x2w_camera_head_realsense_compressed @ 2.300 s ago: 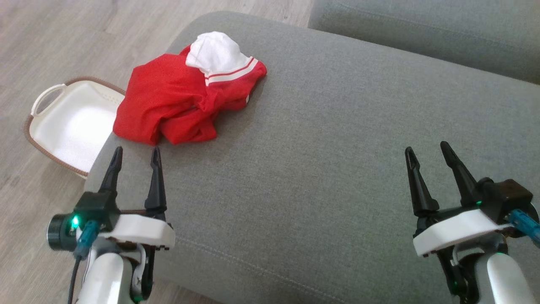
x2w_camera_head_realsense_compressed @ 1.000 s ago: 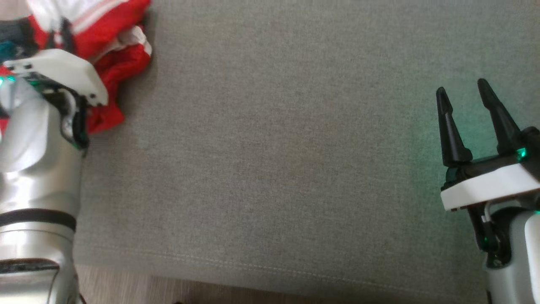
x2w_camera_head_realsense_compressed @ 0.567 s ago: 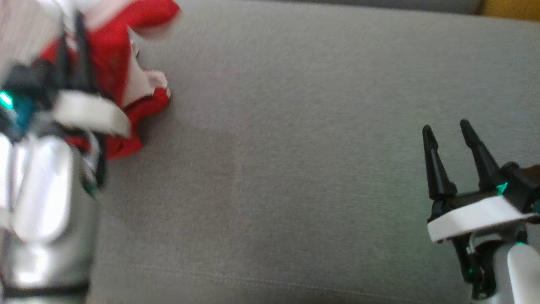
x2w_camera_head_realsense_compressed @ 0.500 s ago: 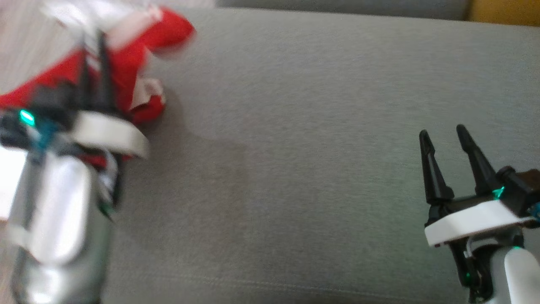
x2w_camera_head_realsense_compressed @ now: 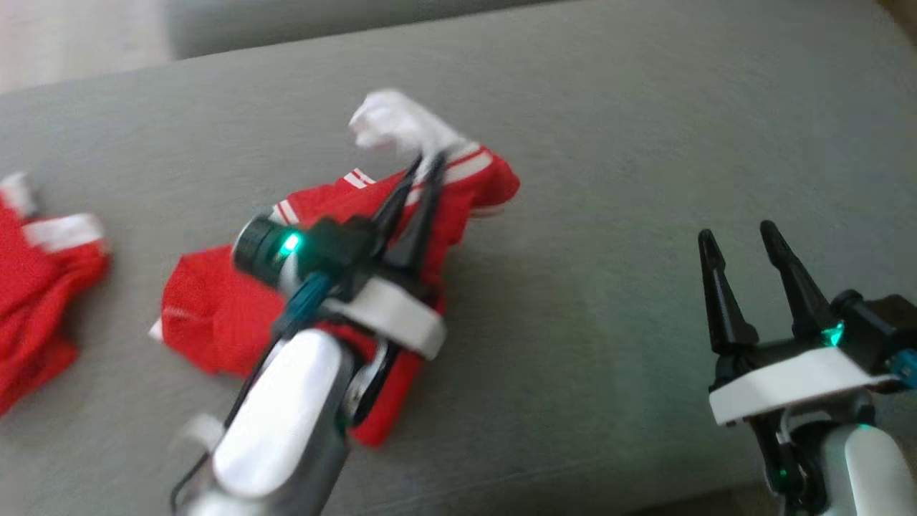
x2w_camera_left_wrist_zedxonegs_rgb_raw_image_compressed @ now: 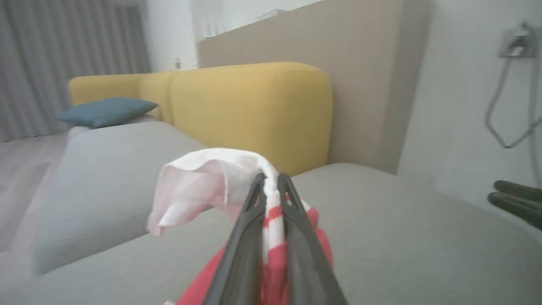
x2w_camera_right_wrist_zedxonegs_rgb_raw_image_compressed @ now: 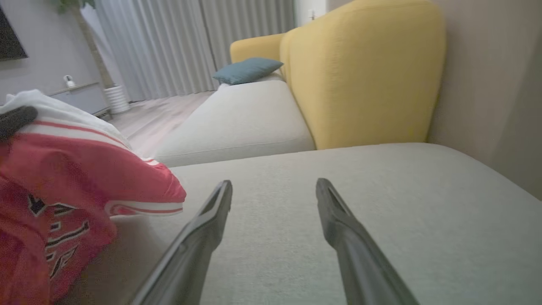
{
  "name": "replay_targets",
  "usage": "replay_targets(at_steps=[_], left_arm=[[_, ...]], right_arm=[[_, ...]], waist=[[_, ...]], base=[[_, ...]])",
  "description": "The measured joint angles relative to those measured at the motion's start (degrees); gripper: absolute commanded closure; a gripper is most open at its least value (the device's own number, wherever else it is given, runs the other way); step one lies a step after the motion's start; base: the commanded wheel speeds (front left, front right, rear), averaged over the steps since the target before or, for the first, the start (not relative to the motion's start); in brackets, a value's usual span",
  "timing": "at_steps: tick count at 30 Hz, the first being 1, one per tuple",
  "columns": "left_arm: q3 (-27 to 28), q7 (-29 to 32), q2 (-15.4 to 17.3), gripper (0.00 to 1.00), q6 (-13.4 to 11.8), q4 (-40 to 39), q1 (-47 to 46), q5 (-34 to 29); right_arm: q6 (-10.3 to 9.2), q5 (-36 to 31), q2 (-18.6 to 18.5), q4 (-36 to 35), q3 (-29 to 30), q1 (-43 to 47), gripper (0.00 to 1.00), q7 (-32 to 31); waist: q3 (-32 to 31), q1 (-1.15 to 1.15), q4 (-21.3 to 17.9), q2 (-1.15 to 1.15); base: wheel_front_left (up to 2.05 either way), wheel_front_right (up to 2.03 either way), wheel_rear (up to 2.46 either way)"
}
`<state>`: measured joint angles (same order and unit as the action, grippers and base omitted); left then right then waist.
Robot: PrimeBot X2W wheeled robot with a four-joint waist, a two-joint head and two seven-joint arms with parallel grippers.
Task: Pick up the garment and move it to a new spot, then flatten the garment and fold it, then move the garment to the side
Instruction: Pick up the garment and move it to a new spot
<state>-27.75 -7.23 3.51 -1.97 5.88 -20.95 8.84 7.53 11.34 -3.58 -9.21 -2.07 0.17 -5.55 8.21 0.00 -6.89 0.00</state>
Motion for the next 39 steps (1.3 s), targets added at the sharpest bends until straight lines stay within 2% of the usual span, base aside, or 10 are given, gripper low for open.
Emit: replay_targets(at_steps=[7, 13, 14, 15, 16, 21, 26, 35, 39], left_arm=[[-7.20, -1.03, -0.68, 1.00, 0.02, 7.67, -10.92, 0.91], [-12.98, 0.90, -0.67, 1.00, 0.68, 17.20, -12.20, 4.24], [-13.99, 0.91, -0.64, 0.73, 1.01, 18.06, -12.21, 4.81], [-14.82, 0.79, -0.63, 0.28, 1.02, 18.61, -12.21, 5.05], [-15.86, 0.59, -0.62, 0.00, 1.03, 18.86, -12.24, 5.15], [-20.01, -2.01, -0.59, 0.00, 0.86, 18.90, -12.18, 5.63], [-19.59, -5.52, -0.25, 0.00, -2.94, 14.69, -10.52, 5.44], [-8.37, -7.05, 5.63, 0.00, -12.30, 8.73, -3.55, 6.98], [-3.09, -7.06, 7.69, 0.00, -15.53, 6.49, 0.67, 7.97]], right_arm=[[0.00, 1.45, 0.53, 1.43, -0.40, -2.60, 0.00, 2.13], [0.00, 2.41, 0.90, 3.50, -1.11, -3.79, 0.00, 4.08], [0.00, 2.60, 0.90, 3.94, -1.20, -4.11, 0.00, 4.21], [0.00, 2.81, 0.91, 4.32, -1.22, -4.48, 0.00, 4.64], [0.00, 2.88, 0.91, 4.53, -1.22, -4.70, 0.00, 4.66], [0.00, 2.96, 0.92, 5.93, -1.33, -5.34, 0.00, 5.24], [0.00, 2.40, 0.92, 6.06, -0.90, -5.31, 0.00, 5.05], [0.00, 1.10, 0.91, 4.41, 0.57, -3.79, 0.00, 2.94], [0.00, 1.10, 0.90, 3.96, 1.09, -2.93, 0.00, 2.08]], waist=[[4.09, 0.00, -8.74, 0.00], [9.03, 0.00, -13.17, 0.00], [9.65, 0.00, -13.65, 0.00], [10.17, 0.00, -14.06, 0.00], [10.58, 0.00, -14.37, 0.00], [10.06, 0.00, -13.55, 0.00], [7.30, 0.00, -9.80, 0.00], [3.73, 0.00, -1.91, 0.00], [2.39, 0.00, 1.26, 0.00]], base=[[0.00, 0.00, 0.00], [0.00, 0.00, 0.00], [0.00, 0.00, 0.00], [0.00, 0.00, 0.00], [0.00, 0.00, 0.00], [0.00, 0.00, 0.00], [0.00, 0.00, 0.00], [0.00, 0.00, 0.00], [0.00, 0.00, 0.00]])
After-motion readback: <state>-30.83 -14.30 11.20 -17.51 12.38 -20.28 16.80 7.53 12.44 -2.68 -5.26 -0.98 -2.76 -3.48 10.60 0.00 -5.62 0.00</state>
